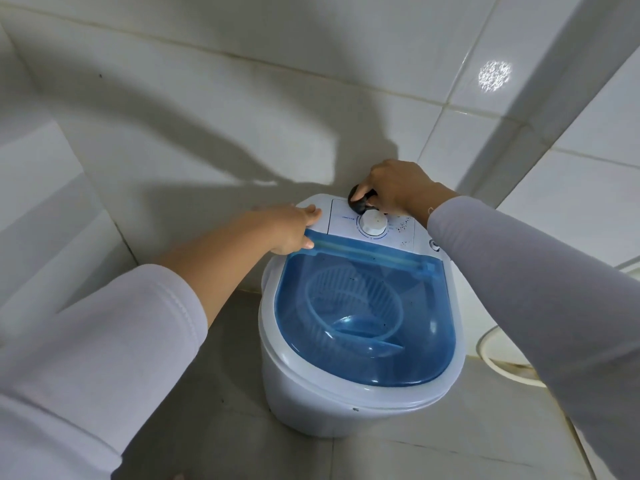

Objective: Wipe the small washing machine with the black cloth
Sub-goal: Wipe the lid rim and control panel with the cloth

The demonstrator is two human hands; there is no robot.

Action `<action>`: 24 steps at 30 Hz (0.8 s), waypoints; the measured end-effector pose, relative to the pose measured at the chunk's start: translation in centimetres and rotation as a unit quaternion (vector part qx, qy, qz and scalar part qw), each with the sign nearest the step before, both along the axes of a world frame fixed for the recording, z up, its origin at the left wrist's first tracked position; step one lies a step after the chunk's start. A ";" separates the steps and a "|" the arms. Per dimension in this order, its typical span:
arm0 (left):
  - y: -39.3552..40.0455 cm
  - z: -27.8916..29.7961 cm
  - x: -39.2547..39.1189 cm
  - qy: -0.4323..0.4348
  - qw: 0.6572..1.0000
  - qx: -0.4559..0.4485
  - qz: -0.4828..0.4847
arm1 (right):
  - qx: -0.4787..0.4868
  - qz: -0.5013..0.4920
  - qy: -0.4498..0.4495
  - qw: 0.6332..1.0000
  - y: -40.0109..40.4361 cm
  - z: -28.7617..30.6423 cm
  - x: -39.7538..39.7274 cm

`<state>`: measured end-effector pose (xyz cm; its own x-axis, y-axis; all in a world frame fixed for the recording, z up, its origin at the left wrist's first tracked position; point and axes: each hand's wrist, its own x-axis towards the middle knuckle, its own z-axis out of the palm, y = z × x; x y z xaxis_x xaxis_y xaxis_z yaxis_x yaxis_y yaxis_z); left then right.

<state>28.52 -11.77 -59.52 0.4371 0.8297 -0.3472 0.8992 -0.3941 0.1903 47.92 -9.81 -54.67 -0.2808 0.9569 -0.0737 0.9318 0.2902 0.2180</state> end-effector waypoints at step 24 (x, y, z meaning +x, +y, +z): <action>-0.7 0.4 0.0 -0.058 0.997 -0.037 0.018 | -0.023 -0.198 0.014 0.980 -3.7 -1.2 2.8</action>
